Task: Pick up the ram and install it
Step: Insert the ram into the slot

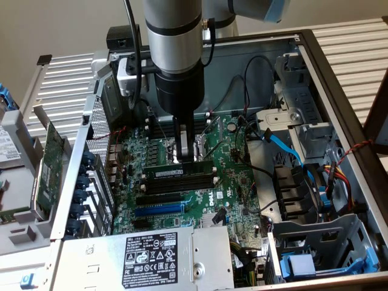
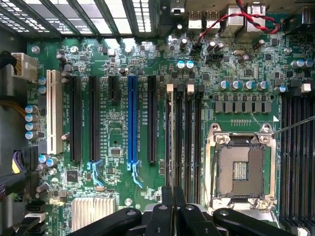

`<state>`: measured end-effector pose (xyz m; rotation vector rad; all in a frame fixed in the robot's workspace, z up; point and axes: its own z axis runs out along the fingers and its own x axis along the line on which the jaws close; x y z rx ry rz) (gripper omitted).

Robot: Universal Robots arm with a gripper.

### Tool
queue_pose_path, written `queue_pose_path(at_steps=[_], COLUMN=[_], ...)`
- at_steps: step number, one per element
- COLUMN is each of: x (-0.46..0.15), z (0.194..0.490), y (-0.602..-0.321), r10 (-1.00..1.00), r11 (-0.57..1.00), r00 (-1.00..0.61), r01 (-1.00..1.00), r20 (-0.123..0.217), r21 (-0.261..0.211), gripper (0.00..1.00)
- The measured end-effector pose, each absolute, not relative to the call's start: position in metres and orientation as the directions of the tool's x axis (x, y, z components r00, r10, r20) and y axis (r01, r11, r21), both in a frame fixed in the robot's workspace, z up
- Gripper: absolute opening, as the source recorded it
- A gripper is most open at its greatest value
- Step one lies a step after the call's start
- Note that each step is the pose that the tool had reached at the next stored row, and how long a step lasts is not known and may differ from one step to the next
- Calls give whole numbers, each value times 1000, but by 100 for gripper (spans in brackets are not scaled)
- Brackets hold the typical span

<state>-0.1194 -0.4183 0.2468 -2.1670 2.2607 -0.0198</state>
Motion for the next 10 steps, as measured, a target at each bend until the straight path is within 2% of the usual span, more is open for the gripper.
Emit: queue_pose_path(at_steps=[10], x=[-119], z=[241], y=[-419], r10=[-999], r11=[41], r00=[-41], r01=[-999], r20=[2], r21=[-16], gripper=[13])
